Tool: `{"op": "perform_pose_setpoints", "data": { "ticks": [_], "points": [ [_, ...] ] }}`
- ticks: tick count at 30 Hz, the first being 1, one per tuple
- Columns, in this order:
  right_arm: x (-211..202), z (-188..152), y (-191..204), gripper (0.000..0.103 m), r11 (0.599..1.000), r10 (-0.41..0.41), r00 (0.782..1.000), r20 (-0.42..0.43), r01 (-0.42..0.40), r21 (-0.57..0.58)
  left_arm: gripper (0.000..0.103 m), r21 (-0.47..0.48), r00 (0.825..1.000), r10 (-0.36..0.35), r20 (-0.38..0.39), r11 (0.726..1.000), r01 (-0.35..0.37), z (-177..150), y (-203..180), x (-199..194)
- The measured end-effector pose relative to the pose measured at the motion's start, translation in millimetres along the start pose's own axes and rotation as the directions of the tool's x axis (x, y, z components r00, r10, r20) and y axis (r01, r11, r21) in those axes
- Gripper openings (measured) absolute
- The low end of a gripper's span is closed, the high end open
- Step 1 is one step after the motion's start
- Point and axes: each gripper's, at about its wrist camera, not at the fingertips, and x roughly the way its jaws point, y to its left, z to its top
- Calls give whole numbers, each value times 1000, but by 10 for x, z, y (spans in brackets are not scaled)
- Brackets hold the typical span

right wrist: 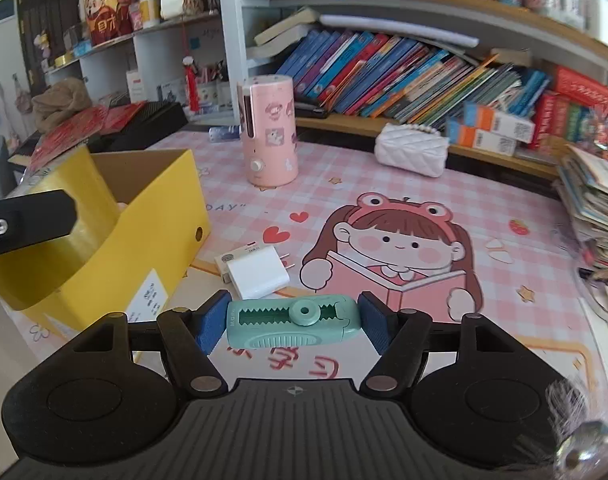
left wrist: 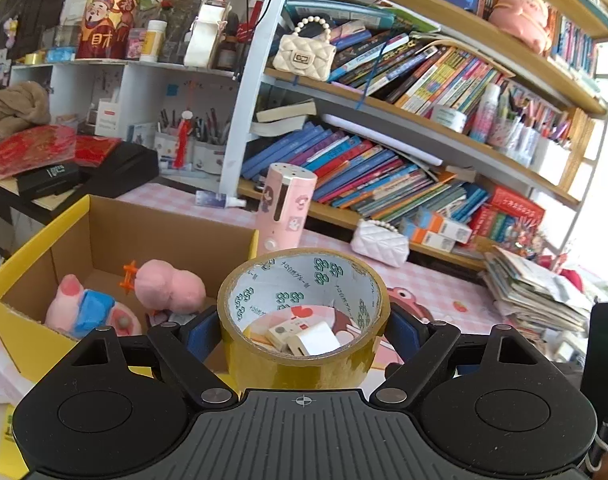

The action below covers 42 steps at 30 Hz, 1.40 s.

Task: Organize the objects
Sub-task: 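Carry the tape roll and green stapler with both tools over the yellow box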

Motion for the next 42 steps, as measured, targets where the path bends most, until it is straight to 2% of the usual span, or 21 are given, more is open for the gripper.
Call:
{"op": "perform_pose_setpoints", "data": {
  "ticks": [8,17,20,31,42],
  "points": [
    [-249,-150,365,67,997,-68,998,9,67,23,86,15,998,-66,7,998,66,-50,283,-276],
    [-448,-351,988,67,995,-98,993,-59,98,0,86,-22,998,-60,-7,998,60,-162,813,-661],
    [-478,-390,1209,67,996,-85,992,-88,86,-1,86,-32,999,-47,-12,998,46,-196,986,-794],
    [-676,-668,1921,67,999,-22,997,-70,19,-40,86,-36,1000,-21,-22,999,20,-294,1457,-1225],
    [-792,-826,2211,67,1000,3,998,-69,-4,-10,86,-16,999,-15,-33,1000,14,-366,1648,-1475]
  ]
}}
